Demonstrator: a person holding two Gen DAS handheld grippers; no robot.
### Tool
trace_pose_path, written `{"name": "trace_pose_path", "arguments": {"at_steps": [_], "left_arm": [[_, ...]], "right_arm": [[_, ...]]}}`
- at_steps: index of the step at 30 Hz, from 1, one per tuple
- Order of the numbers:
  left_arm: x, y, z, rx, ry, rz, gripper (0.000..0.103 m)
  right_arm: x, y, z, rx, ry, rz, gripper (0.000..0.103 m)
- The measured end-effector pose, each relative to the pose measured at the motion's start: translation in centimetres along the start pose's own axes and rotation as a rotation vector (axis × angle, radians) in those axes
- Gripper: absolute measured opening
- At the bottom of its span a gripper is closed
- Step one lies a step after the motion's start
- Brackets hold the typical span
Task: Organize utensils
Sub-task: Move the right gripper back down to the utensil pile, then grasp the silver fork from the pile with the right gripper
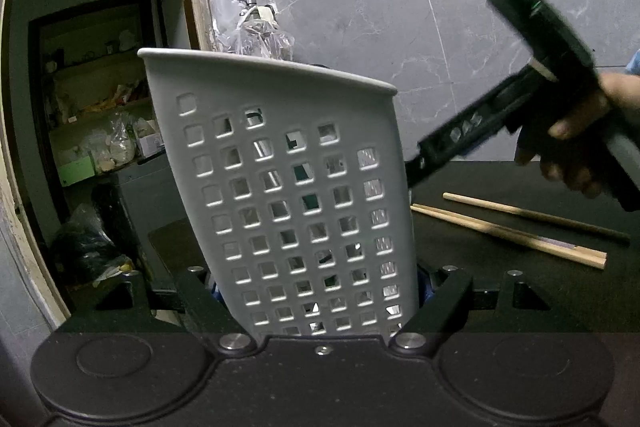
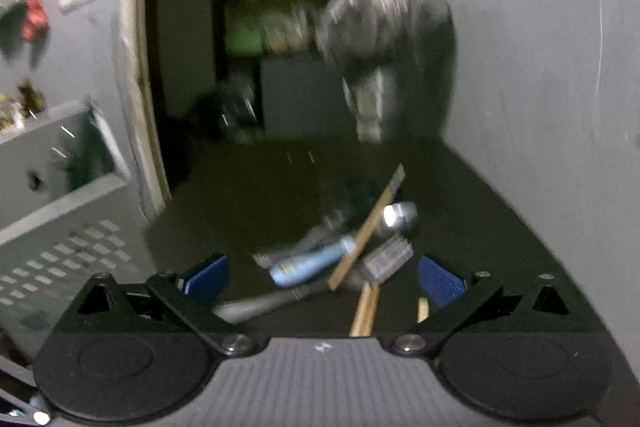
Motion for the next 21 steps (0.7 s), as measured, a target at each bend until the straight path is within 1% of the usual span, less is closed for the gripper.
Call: {"name": "trace_pose_path", "arguments": {"at_steps": [4,7,11,14,19,21], "left_arm": [[0.0,0.0,0.0,0.000,-0.001,0.000,0.081],[0.0,0.0,0.0,0.000,0.000,0.001,0.081],[-0.1,0.0,0.0,0.000,-0.001,0.000,0.081],[-0.1,0.0,0.0,0.000,-0.001,0.000,0.081],[-0.1,0.0,0.0,0.001,0.000,0.001,0.081],[-0.1,0.0,0.0,0.001,0.000,0.002,0.081]], "right_arm": [[-1.2,-0.7,2.4,0.083,-0.007,0.045,0.103],[-2.2,-1.4,3.6,0.115,-0.011,0.083,0.103],[-3.5,-1.7,5.4,0.151,-0.035,0.100,0.103],[-4.6,-1.6,6.3,0.160,-0.045,0.124,0.103],[-6.3,-1.6,7.3,0.146,-0.060,0.195,0.103],[-7.0,-1.8,8.1,0.160,-0.078,0.214,0.102]]}}
Point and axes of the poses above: each gripper's, at about its wrist camera, not at the fingertips, and z roughly the way its jaws point, x to its left, y to its top, the point moved 5 cm from there along z, roughly the way its jaws point, and after that the axes turned 4 degrees about -z, right-handed, at the moved point
